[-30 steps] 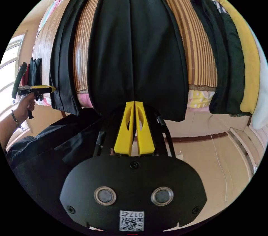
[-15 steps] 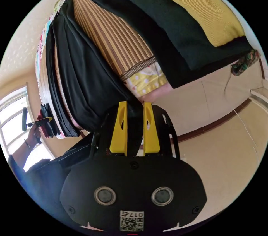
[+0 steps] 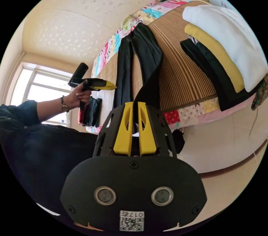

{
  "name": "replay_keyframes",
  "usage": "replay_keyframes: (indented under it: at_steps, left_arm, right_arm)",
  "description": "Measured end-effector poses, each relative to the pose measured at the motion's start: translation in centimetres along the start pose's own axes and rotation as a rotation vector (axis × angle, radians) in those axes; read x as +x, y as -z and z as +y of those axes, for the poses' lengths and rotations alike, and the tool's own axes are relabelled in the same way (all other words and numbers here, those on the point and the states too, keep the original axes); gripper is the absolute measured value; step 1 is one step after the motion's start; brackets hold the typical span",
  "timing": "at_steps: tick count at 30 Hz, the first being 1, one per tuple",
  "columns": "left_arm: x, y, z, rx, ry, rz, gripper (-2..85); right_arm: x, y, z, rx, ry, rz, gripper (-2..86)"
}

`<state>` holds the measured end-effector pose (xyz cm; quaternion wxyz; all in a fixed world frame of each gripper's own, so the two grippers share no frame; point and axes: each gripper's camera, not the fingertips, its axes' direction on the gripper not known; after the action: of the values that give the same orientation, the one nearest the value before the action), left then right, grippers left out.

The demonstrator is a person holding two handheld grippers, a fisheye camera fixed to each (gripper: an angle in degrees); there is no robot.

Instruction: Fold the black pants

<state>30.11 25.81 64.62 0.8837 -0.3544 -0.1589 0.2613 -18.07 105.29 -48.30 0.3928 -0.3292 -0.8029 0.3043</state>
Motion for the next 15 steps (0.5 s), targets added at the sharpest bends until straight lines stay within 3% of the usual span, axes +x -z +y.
replay_keyframes:
  at_steps: [5,8,15]
  left_arm:
    - [0.8,0.4,1.8,-0.013,0.002,-0.040,11.4]
    - [0.2,1.3,3.6,-0.008,0.021,-0.165,4.5]
    - [-3.5,3.7,8.4,0.131,0.111,-0.050,0.9]
  right_arm:
    - [-3.6,-2.2,-0.7,-0.115,0.197,-0.089,3.0]
    - [-3.5,-3.3,-0.7,-0.181,0.257,-0.149,3.1]
    - [1.6,-3.8,-1.2,-0.429,0.396,-0.332,3.5]
